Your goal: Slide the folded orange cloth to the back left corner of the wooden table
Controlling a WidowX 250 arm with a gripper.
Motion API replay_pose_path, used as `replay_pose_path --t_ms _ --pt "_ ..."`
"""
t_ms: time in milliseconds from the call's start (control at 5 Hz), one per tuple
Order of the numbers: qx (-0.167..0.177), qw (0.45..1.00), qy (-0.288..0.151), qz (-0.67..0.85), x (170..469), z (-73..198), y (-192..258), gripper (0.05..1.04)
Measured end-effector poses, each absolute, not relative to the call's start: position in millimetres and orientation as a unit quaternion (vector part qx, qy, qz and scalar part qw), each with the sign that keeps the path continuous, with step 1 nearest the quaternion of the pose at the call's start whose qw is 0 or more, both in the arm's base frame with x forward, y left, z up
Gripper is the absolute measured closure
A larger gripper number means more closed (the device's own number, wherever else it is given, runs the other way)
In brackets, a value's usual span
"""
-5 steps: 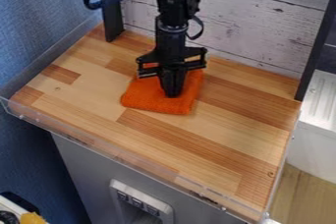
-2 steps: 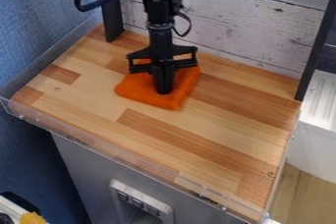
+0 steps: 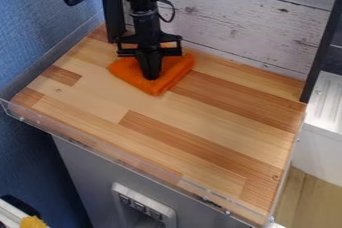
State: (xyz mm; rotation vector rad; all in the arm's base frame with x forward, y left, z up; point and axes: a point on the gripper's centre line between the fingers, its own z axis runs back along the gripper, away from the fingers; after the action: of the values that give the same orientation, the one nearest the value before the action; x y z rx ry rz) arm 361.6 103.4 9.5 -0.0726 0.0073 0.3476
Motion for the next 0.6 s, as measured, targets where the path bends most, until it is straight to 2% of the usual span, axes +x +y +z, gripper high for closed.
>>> replay_pose_path --t_ms 200,600 --pt "-0.034 0.992 -0.009 0.119 369 10 121 1.025" --pt "-0.018 0.999 -0.018 0.041 367 12 147 1.025"
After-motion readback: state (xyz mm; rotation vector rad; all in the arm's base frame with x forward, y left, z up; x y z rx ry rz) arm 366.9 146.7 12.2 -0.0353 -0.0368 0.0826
